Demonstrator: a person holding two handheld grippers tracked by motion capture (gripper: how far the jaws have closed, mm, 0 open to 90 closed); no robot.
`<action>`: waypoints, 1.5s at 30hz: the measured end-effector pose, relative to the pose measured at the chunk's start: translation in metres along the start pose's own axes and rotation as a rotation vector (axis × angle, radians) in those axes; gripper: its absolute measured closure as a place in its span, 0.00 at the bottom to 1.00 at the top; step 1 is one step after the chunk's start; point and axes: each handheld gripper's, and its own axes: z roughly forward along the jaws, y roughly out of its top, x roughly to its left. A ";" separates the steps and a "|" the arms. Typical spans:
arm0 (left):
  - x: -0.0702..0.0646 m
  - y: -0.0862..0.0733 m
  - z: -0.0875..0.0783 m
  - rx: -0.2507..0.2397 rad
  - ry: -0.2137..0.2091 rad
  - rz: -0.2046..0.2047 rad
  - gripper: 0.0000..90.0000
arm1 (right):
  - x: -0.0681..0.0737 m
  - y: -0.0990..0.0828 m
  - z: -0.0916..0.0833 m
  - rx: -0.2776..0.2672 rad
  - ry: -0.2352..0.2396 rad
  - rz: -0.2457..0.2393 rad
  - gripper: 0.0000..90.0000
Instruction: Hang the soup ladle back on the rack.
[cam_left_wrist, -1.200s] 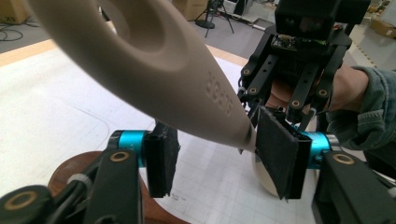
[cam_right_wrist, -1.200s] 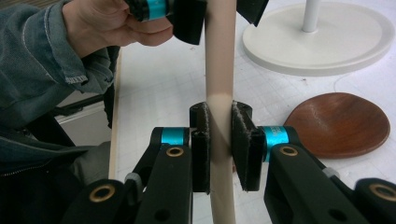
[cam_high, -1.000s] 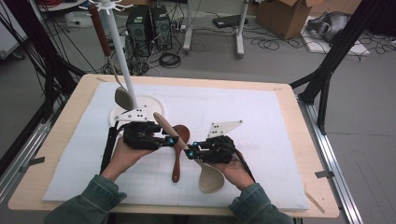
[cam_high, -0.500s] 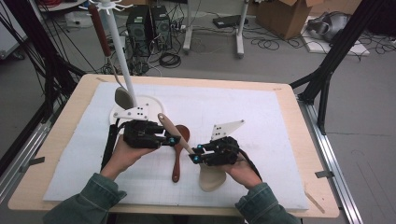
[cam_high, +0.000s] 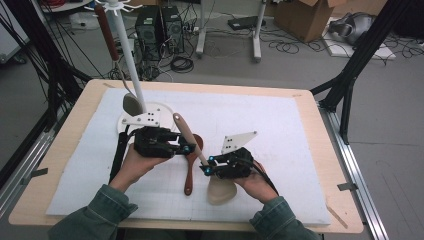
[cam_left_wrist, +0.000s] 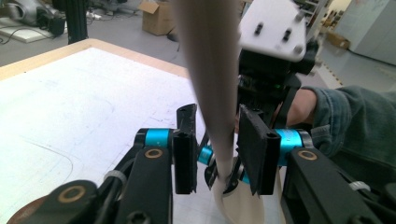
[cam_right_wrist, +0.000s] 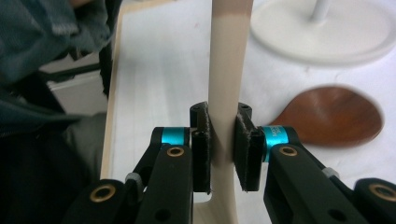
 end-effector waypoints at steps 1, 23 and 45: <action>-0.001 0.001 0.000 0.000 0.002 -0.001 0.74 | 0.001 0.004 -0.001 -0.015 -0.019 0.005 0.88; -0.002 0.010 -0.017 0.005 0.026 -0.009 0.86 | 0.004 0.029 0.021 -0.115 -0.014 0.043 0.85; 0.010 0.045 -0.077 -0.020 0.161 0.030 0.86 | -0.013 0.010 -0.020 -0.160 -0.053 0.143 0.37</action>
